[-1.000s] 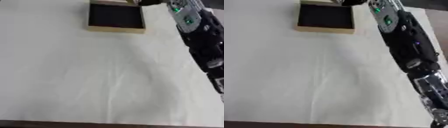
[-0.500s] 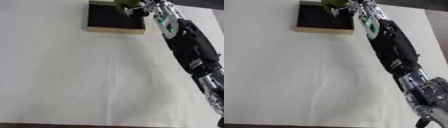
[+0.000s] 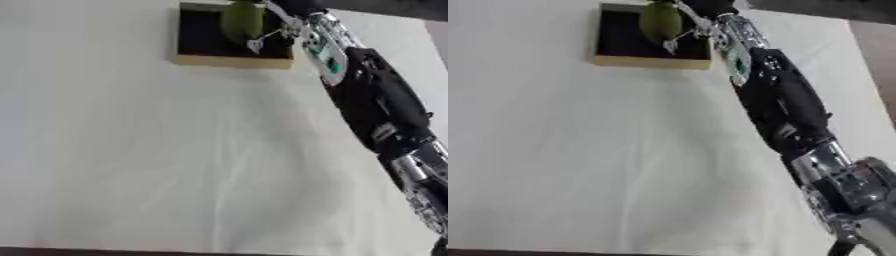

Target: Pick up objects on the table and place them in the box.

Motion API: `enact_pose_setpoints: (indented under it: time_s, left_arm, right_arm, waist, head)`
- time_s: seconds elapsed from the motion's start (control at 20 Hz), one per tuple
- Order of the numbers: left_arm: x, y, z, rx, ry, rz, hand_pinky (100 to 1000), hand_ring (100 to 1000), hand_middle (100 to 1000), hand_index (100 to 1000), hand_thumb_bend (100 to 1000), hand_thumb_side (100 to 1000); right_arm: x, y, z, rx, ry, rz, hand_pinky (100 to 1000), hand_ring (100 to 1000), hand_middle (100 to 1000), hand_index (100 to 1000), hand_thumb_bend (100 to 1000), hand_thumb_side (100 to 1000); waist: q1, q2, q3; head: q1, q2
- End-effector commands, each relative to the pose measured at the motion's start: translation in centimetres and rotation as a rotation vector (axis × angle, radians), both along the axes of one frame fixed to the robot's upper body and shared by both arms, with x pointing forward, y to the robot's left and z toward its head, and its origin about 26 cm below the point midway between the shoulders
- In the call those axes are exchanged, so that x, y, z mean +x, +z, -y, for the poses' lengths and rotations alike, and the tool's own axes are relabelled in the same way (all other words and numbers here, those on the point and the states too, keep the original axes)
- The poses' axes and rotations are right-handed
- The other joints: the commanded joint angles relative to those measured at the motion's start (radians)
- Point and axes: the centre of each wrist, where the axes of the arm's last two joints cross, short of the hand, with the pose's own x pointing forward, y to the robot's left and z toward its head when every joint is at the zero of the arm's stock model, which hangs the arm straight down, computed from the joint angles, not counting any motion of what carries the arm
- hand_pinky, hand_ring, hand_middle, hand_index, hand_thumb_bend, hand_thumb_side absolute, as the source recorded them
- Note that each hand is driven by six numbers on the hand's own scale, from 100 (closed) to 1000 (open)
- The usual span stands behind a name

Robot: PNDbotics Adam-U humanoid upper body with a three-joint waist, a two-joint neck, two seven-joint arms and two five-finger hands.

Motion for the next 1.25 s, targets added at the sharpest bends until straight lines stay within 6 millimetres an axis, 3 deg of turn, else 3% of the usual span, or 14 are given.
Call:
enact_pose_setpoints:
  time_s: [0.05, 0.3, 0.45, 0.65, 0.85, 1.1, 1.2, 1.25]
  left_arm:
    - [-0.3, 0.8, 0.1, 0.021, -0.007, 0.027, 674, 763, 754, 765, 100, 567]
    - [-0.3, 0.8, 0.1, 0.022, -0.004, 0.024, 673, 763, 754, 765, 100, 567]
    - [-0.4, 0.8, 0.0, 0.024, -0.001, 0.023, 674, 763, 754, 765, 100, 567]
    - [-0.5, 0.7, -0.2, 0.026, 0.009, 0.02, 673, 764, 755, 765, 100, 567]
    - [-0.5, 0.8, -0.4, 0.028, 0.02, 0.021, 673, 763, 754, 764, 100, 568]
    - [-0.7, 0.8, -0.6, 0.029, 0.034, 0.021, 674, 763, 752, 764, 100, 568]
    - [-0.7, 0.8, -0.7, 0.028, 0.04, 0.022, 674, 763, 752, 764, 100, 568]
    - [-0.7, 0.8, -0.7, 0.027, 0.043, 0.023, 674, 763, 751, 764, 100, 568]
  right_arm:
    - [-0.3, 1.6, 0.6, -0.001, -0.052, 0.055, 848, 826, 823, 904, 245, 372]
    - [-1.0, 2.8, 0.6, 0.027, -0.033, 0.093, 850, 820, 813, 910, 211, 362]
    - [-2.4, 4.8, 0.7, 0.056, 0.027, 0.166, 846, 801, 787, 905, 231, 256]
    - [-6.6, 8.9, 1.1, 0.186, 0.15, 0.321, 833, 772, 731, 880, 210, 107]
    - [-12.4, 11.8, 1.7, 0.323, 0.244, 0.449, 810, 729, 667, 830, 122, 100]
    - [-18.9, 12.2, 2.7, 0.456, 0.313, 0.538, 800, 705, 641, 786, 100, 100]
    - [-20.1, 11.5, 3.5, 0.514, 0.328, 0.546, 801, 702, 638, 781, 100, 100]
    - [-20.3, 11.1, 3.9, 0.539, 0.339, 0.548, 803, 702, 639, 782, 100, 157]
  waist:
    - [0.009, -0.021, 0.0]
    - [0.008, -0.023, -0.002]
    - [0.007, -0.025, -0.005]
    - [0.004, -0.028, -0.013]
    - [0.002, -0.033, -0.022]
    - [0.001, -0.041, -0.037]
    - [0.003, -0.043, -0.044]
    - [0.003, -0.044, -0.047]
  head:
    - [0.0, -0.01]
    - [0.005, -0.004]
    - [0.011, -0.002]
    - [0.025, 0.003]
    - [0.04, 0.006]
    - [0.063, 0.007]
    - [0.072, 0.008]
    - [0.075, 0.008]
